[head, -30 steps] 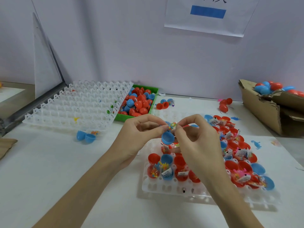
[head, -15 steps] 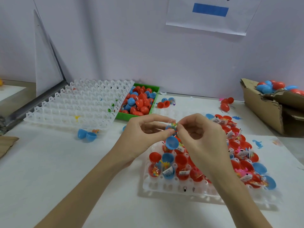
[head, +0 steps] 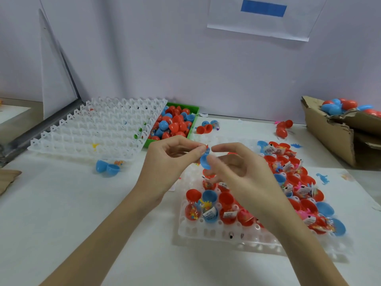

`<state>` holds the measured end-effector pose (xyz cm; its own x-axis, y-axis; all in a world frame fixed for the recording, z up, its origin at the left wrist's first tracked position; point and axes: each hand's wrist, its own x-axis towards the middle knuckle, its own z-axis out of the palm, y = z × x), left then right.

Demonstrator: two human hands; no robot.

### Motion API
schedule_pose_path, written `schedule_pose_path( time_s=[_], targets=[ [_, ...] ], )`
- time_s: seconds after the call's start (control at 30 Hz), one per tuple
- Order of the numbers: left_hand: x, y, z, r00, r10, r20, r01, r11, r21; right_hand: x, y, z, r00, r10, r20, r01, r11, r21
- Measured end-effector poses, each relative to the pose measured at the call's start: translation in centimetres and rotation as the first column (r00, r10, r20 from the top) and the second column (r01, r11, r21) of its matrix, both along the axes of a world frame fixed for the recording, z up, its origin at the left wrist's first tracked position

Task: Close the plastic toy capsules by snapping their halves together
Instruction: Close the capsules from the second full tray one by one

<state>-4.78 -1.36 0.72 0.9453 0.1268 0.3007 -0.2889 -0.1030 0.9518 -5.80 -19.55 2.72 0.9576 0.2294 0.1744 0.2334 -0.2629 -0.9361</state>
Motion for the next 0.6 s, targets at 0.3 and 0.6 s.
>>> schedule_pose_path(
  time_s=[0.3, 0.6],
  targets=[
    [-0.2, -0.1, 0.1, 0.98, 0.001, 0.198, -0.054, 0.963, 0.263, -0.2, 0.7, -1.0, 0.994, -0.085, 0.07, 0.077, 0.991, 0.105],
    [-0.5, -0.3, 0.2, 0.92, -0.093, 0.38, -0.107, 0.874, 0.473, -0.1, 0.4, -1.6, 0.975, -0.095, 0.202, 0.12, 0.986, -0.115]
  ],
)
